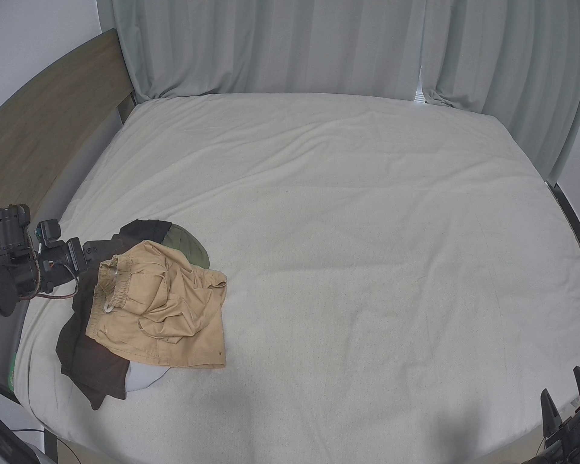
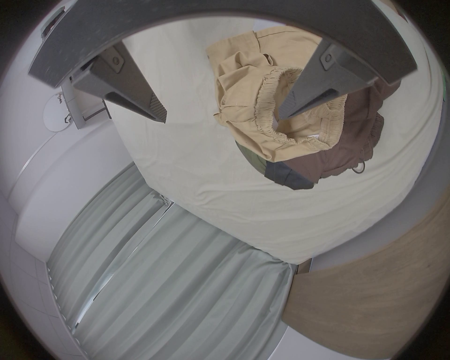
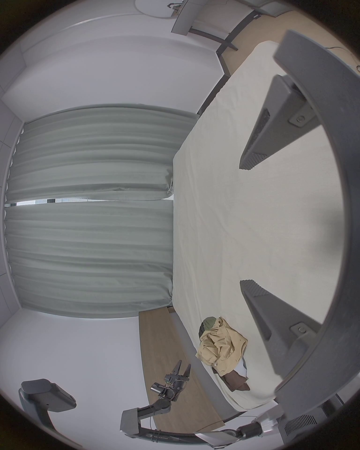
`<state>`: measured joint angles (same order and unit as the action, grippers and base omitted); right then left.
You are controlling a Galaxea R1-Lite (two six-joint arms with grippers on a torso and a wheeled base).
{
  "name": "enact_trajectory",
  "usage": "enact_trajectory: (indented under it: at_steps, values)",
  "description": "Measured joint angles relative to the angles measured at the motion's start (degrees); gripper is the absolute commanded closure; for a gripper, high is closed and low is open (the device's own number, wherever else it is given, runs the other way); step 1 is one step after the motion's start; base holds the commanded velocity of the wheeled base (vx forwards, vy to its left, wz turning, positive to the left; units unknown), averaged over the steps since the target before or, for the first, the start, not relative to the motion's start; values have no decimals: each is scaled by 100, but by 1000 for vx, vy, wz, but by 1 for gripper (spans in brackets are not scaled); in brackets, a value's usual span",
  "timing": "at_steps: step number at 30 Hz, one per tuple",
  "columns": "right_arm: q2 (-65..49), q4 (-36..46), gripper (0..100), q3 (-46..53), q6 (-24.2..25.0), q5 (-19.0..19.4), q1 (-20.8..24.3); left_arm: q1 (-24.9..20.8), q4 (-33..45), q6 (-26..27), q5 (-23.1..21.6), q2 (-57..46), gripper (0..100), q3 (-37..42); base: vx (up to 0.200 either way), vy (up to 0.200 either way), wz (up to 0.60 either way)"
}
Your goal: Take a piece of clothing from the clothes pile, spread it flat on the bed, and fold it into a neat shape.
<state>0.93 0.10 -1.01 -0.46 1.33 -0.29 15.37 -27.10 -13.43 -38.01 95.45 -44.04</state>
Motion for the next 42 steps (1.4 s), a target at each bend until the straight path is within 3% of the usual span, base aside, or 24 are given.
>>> enact_trajectory:
  at_steps: [14,34,35,42]
  values:
    - [0,0,0,0,2,0,7,-33,-205,274,-20,934,0,-217,0,0,0]
    - [0,0,0,0,4,4,2,-514,-939,217,20,1668,0,-339,0,0,0]
    - [0,0,0,0,4,4,2,-523,-965,213,22,1701,100,-344,0,0,0]
    - [0,0,0,0,4,4,5,-557,-1075,202,22,1832,100,-324,0,0,0]
